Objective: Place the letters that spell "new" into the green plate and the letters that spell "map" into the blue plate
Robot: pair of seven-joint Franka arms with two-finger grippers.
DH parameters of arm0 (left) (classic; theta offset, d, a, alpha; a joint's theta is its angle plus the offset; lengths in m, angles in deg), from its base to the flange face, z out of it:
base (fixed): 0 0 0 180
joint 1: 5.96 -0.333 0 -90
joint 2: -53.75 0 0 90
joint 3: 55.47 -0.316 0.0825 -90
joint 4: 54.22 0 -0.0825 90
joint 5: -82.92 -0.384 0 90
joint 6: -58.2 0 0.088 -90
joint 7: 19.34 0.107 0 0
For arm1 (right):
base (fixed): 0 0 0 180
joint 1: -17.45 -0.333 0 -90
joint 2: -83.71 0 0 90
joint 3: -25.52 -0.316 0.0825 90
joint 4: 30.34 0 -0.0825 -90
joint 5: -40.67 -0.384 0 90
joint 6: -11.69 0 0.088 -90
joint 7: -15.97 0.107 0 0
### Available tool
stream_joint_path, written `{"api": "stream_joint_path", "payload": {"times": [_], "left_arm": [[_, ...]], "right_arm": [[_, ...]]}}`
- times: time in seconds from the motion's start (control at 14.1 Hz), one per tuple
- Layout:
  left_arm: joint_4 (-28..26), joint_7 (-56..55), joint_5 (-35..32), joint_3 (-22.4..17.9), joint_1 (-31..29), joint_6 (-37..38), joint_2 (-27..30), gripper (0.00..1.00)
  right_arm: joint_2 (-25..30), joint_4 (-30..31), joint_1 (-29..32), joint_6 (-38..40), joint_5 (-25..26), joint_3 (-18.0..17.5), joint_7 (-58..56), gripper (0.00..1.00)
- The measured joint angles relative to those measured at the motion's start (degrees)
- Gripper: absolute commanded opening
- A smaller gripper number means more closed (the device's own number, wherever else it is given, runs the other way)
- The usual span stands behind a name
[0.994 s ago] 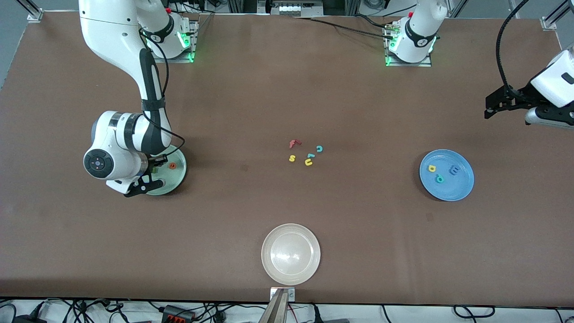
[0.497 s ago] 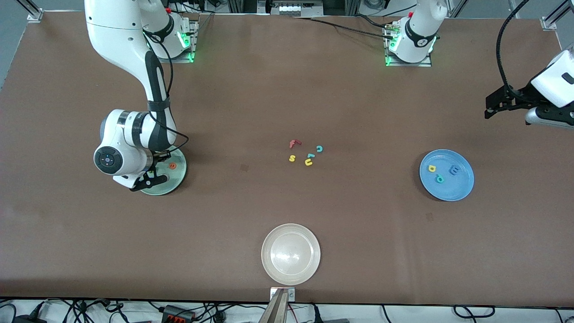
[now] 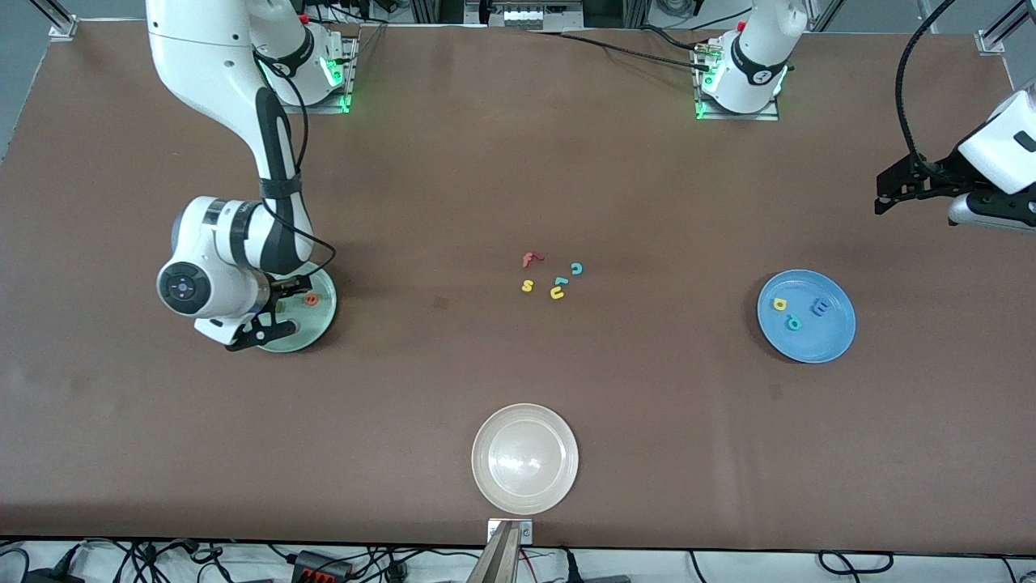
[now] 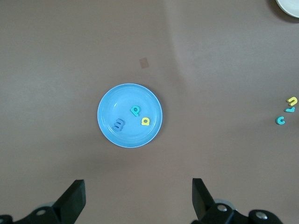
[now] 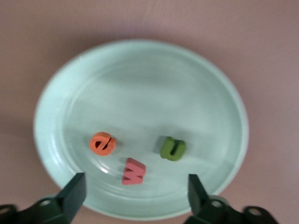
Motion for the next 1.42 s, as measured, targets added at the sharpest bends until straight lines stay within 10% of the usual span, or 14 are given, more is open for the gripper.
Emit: {"api": "stream_joint_path", "payload": {"times": [0.99, 1.42], "left_arm": [[0.0, 0.0, 0.0, 0.0, 0.0, 0.0, 0.0, 1.00], [0.0, 0.0, 0.0, 0.0, 0.0, 0.0, 0.0, 1.00]], "right_arm": [[6.0, -18.7, 1.0, 17.4, -1.3, 4.4, 20.2, 1.00], [18.4, -19.7, 20.6, 19.8, 12.7, -16.7, 23.8, 1.00]]}}
